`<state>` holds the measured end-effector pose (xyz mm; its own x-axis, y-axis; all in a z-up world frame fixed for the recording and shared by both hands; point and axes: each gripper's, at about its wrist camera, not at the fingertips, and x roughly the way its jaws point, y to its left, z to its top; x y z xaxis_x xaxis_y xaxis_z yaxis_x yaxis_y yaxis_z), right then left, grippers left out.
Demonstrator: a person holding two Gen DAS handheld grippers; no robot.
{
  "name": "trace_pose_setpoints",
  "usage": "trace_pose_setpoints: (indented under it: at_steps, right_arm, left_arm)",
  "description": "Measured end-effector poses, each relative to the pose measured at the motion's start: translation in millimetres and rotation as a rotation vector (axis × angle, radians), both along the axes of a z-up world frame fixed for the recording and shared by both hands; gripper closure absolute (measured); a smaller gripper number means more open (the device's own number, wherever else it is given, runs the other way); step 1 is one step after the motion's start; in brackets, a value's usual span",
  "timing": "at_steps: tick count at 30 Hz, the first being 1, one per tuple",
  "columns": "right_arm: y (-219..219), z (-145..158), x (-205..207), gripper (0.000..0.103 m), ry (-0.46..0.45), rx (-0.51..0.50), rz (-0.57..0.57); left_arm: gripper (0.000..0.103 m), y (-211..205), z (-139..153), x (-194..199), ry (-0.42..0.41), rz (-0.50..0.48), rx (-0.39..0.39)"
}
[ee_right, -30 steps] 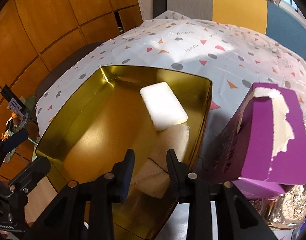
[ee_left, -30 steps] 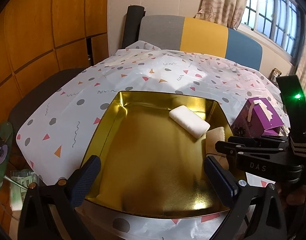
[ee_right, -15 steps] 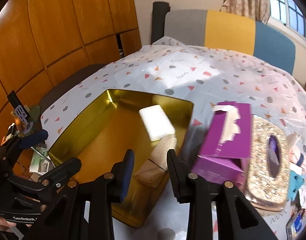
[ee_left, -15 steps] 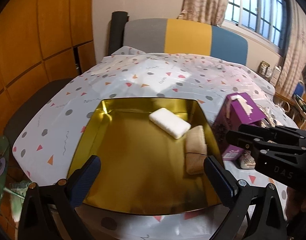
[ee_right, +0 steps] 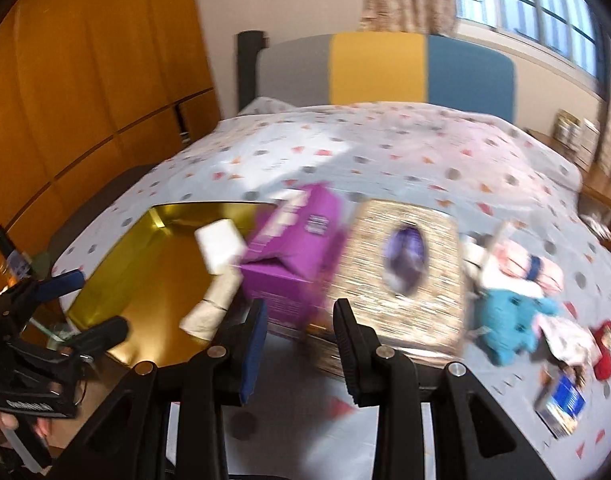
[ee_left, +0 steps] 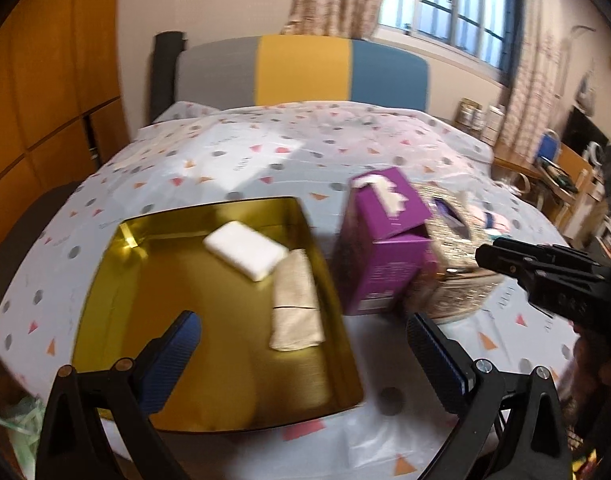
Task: Organize soft objects
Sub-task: 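Move the right tool back to the soft items and grasp the white sock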
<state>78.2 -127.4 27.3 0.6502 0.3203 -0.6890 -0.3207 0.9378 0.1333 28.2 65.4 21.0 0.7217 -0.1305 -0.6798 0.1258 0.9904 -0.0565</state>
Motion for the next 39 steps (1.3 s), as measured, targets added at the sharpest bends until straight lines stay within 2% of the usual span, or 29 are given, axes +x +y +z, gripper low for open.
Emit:
trace_pose_setpoints:
  at_steps: [6,13,18,20,24,29,34,39]
  right_arm:
    - [-77,-11,8,0.07,0.049,0.024,-0.162]
    - [-164,-31,51,0.064,0.127,0.117,-0.345]
    - [-183,-40,91,0.064,0.166,0.175,-0.345]
    - [-183,-44,110,0.064,0.177,0.207,-0.318]
    - [-173,-49,147,0.064,0.17,0.101,-0.25]
    - [-148,-56,178,0.064,0.146,-0.129,-0.002]
    - [-128,-64,190,0.065,0.123,-0.349,0.247]
    - [-115,-73,198,0.064,0.121,-0.466,0.402]
  left_arm:
    - [0.0,-33,0,1,0.003,-0.104,0.0]
    - [0.0,-70,-9,4,0.041,-0.22,0.007]
    - [0.0,-88,-18,6,0.066,-0.27,0.008]
    - [0.0,-92,-21,9,0.078,-0.275,0.007]
    - [0.0,-91,-28,16,0.108,-0.275,-0.004]
    - [0.0,-89,-34,24,0.135,-0.259,-0.027]
    - [0.0,-87,-38,34,0.157,-0.236,-0.042]
    - [0.0,-90,-40,39,0.157,-0.237,-0.044]
